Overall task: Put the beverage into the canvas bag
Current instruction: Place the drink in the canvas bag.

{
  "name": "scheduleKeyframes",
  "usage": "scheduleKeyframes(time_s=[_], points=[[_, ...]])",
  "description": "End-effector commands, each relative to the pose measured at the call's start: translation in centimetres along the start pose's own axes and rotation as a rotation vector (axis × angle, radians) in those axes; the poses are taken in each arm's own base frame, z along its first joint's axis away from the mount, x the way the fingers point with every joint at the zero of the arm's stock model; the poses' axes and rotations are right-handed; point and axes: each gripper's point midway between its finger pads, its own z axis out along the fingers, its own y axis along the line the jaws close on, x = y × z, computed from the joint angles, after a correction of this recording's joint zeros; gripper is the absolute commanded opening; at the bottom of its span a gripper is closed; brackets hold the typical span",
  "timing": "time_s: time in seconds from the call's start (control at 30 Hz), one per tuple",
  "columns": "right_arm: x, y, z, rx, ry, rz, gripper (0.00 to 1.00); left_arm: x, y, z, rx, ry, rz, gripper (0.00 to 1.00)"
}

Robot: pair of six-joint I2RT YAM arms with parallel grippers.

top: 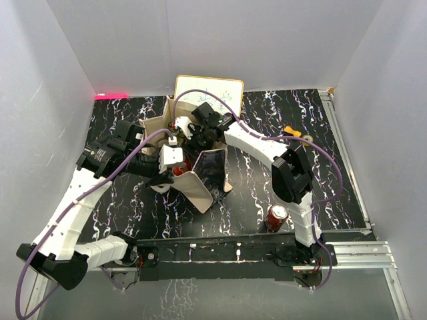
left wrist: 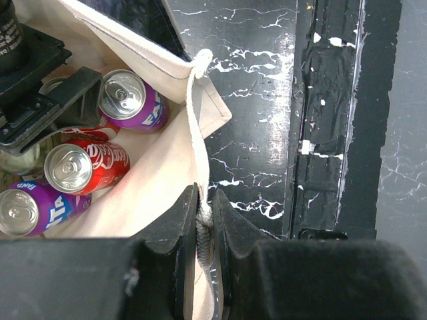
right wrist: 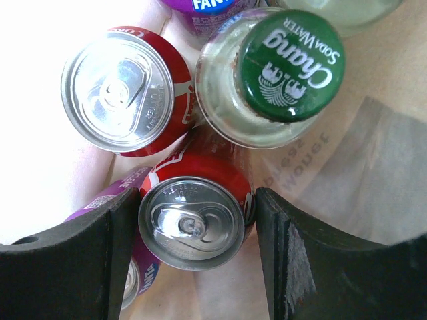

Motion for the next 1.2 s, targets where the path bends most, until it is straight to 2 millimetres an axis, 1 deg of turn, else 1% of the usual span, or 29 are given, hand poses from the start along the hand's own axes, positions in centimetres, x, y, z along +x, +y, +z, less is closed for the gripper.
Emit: scheduleKeyframes(time_s=[0.0, 0.13, 0.2, 0.27, 0.37, 0.43, 0.53, 0.6, 0.77, 0.9, 1.0, 1.17], points=[[0.2, -0.6, -0.4, 0.031, -0.010, 0.002, 0.35, 2.4, -1.3, -0.2, 0.039, 0.081, -0.008, 0.00], [-0.5, -1.1, -0.4, 0.052, -0.032, -0.002, 0.35, 2.9, -1.4, 0.0, 0.050, 0.097, -0.007, 0.00], [-0.6, -1.3, -0.3, 0.057, -0.037, -0.003, 0.35, 3.2, -1.5, 0.1, 0.057, 0.109, -0.010, 0.06], [-0.6, -1.3, -0.2, 0.055, -0.037, -0.006, 0.38, 3.5, -1.6, 0.1, 0.063, 0.121, -0.011, 0.13], [-0.3, -1.1, -0.2, 0.046, -0.031, -0.020, 0.41, 3.7, -1.6, 0.3, 0.067, 0.126, -0.011, 0.20], [0.2, -0.7, -0.3, 0.036, -0.029, -0.030, 0.43, 3.8, -1.6, 0.5, 0.077, 0.125, -0.017, 0.21], [1.1, 0.0, -0.4, 0.018, -0.039, -0.050, 0.47, 4.0, -2.0, 1.0, 0.106, 0.118, -0.036, 0.22], [0.9, 0.0, -0.8, 0.030, -0.071, -0.073, 0.52, 4.4, -2.4, 1.3, 0.137, 0.120, -0.021, 0.22], [1.9, 0.2, -0.6, 0.036, -0.115, -0.107, 0.56, 5.5, -2.8, 2.5, 0.197, 0.126, -0.006, 0.22], [2.4, 0.5, -0.4, 0.038, -0.171, -0.130, 0.60, 6.2, -2.5, 3.7, 0.226, 0.124, -0.004, 0.21], [2.4, 0.3, -0.2, 0.041, -0.197, -0.137, 0.63, 6.8, -2.4, 4.4, 0.250, 0.133, 0.002, 0.20], [3.0, -0.5, 0.5, 0.039, -0.213, -0.136, 0.65, 7.8, -2.4, 5.1, 0.276, 0.146, 0.018, 0.18]])
